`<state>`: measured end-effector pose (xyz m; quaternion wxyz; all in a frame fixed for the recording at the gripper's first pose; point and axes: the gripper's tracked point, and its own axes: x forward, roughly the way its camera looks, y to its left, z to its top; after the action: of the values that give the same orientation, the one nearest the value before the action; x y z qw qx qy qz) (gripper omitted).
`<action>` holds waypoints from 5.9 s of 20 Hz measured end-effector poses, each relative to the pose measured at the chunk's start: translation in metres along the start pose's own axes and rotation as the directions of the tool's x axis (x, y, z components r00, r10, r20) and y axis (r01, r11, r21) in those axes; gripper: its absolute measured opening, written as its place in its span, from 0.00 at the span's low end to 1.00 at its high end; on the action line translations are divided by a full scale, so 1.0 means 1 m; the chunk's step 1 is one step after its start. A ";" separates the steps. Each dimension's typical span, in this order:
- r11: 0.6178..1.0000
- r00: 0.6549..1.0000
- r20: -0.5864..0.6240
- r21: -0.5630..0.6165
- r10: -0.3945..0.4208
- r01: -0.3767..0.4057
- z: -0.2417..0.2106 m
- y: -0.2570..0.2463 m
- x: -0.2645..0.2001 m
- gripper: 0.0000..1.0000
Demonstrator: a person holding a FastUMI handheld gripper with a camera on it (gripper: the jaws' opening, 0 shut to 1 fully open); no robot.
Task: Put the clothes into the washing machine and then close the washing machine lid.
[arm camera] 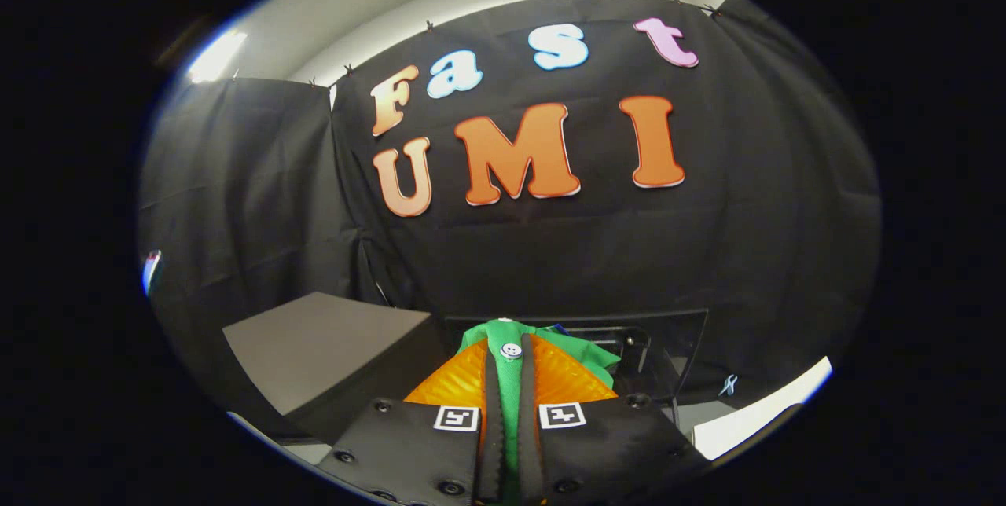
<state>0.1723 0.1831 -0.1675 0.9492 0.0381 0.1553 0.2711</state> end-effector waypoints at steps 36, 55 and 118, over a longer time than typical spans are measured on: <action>0.959 0.616 -0.780 0.077 -0.111 0.271 -0.367 -0.092 0.110 0.15; 0.970 0.771 -0.616 0.046 -0.160 0.238 -0.277 -0.080 0.069 0.99; 0.962 0.931 -0.244 -0.046 -0.272 0.269 -0.031 -0.079 0.116 0.97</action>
<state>0.2952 0.1765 -0.2411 0.9507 -0.0232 0.2750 0.1412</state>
